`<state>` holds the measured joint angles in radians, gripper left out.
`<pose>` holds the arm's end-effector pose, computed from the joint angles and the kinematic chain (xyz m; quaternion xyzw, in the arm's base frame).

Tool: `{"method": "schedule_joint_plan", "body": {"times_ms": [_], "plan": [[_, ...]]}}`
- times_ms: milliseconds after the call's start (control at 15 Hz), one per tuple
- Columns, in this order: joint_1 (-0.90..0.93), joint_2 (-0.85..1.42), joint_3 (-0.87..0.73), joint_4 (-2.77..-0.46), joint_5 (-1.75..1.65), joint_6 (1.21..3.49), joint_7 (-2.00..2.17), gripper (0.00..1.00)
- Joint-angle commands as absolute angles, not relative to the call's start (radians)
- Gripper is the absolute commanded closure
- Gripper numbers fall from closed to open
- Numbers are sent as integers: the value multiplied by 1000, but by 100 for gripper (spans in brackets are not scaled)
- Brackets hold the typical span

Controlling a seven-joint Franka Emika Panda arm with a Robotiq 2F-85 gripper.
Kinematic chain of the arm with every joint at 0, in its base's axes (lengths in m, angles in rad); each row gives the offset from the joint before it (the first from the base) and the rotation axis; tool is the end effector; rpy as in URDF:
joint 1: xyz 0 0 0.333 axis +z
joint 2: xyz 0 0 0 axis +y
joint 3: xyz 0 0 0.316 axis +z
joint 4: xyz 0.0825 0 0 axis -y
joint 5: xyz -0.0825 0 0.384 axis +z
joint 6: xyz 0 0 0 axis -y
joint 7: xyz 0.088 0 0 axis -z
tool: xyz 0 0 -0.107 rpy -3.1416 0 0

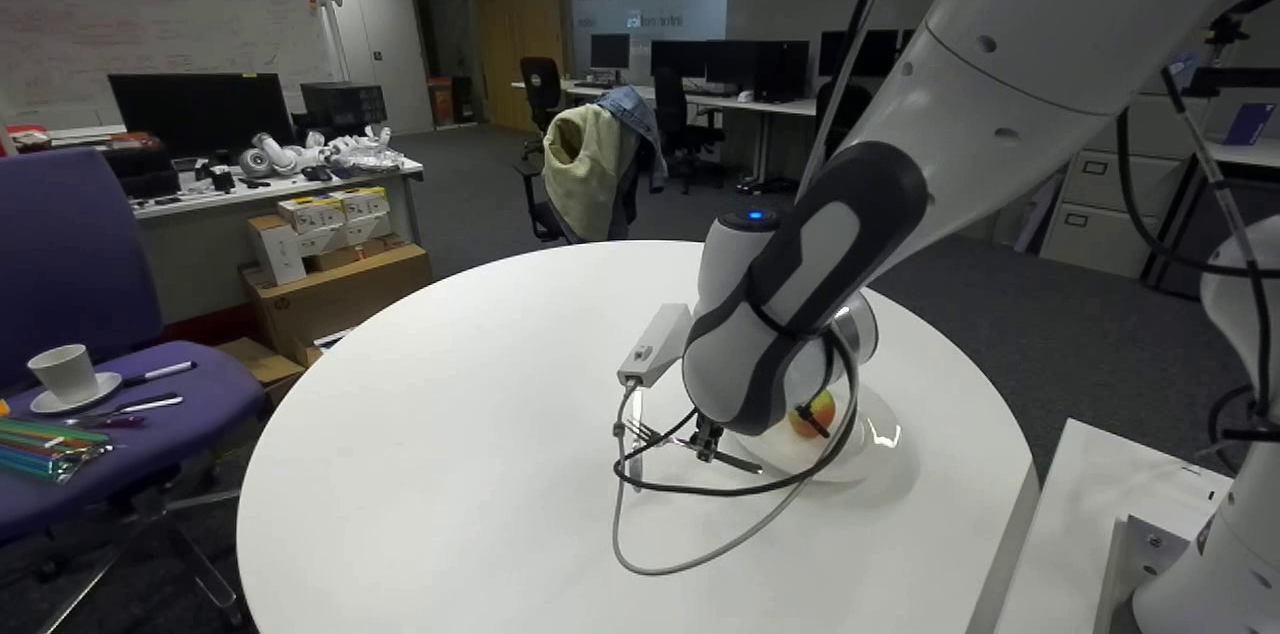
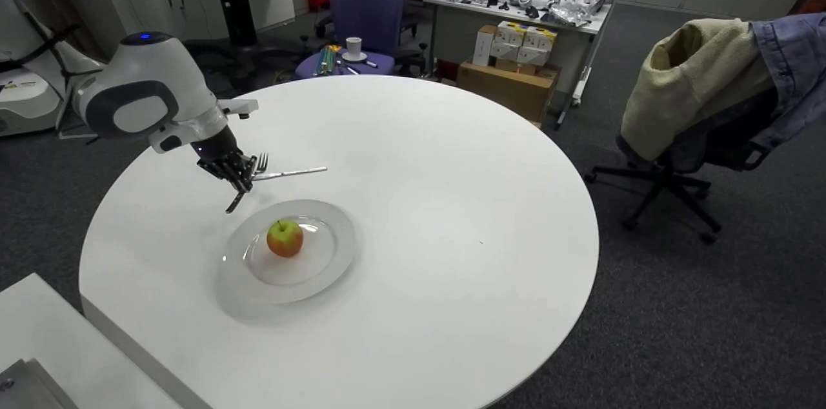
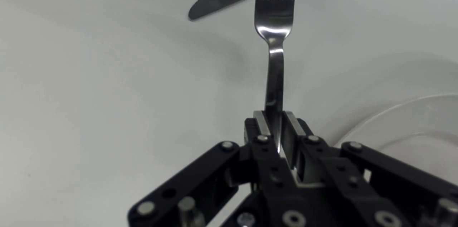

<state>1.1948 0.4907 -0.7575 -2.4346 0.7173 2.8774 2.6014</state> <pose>0.4640 0.1481 0.1791 -0.1848 0.9774 -0.0529 0.0875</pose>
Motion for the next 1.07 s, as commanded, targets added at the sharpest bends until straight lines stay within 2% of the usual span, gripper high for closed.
{"method": "schedule_joint_plan", "body": {"times_ms": [0, 600, 1000], "plan": [[1344, 530, -854, -2481, 903, 2952, 2601, 96], [1447, 355, -794, -2585, 899, 3117, 2510, 96], [1430, 241, -693, -2696, 904, 3172, 2468, 96]]}}
